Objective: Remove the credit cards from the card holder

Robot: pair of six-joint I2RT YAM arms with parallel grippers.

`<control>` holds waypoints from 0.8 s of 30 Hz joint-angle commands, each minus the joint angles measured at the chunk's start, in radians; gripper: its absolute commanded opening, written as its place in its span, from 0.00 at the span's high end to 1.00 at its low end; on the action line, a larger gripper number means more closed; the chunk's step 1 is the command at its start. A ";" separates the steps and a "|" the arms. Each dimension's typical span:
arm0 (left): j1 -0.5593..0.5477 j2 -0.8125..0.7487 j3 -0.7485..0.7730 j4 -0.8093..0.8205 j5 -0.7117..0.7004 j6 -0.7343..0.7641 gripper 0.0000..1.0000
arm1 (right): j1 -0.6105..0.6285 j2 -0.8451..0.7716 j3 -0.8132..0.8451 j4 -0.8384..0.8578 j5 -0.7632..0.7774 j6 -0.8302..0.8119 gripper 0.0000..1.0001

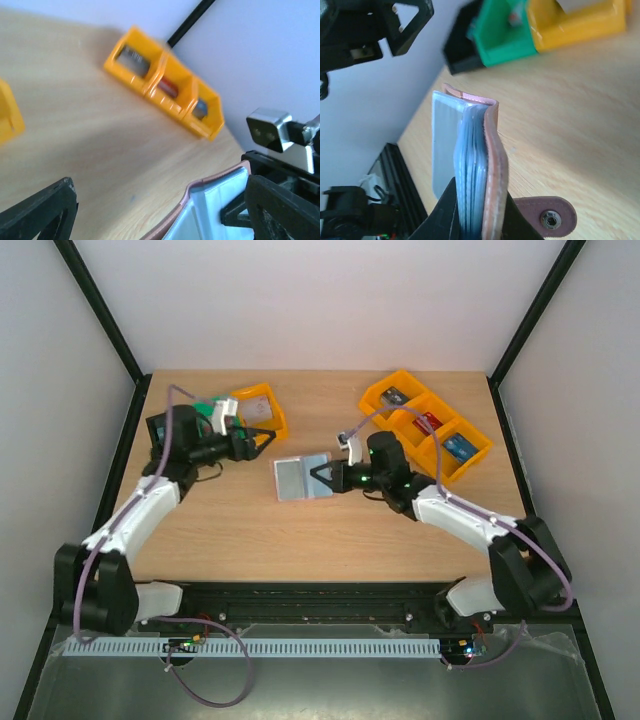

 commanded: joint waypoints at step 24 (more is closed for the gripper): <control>0.096 -0.487 -0.112 -0.412 0.297 0.345 0.16 | 0.058 -0.186 0.134 0.110 -0.219 0.012 0.98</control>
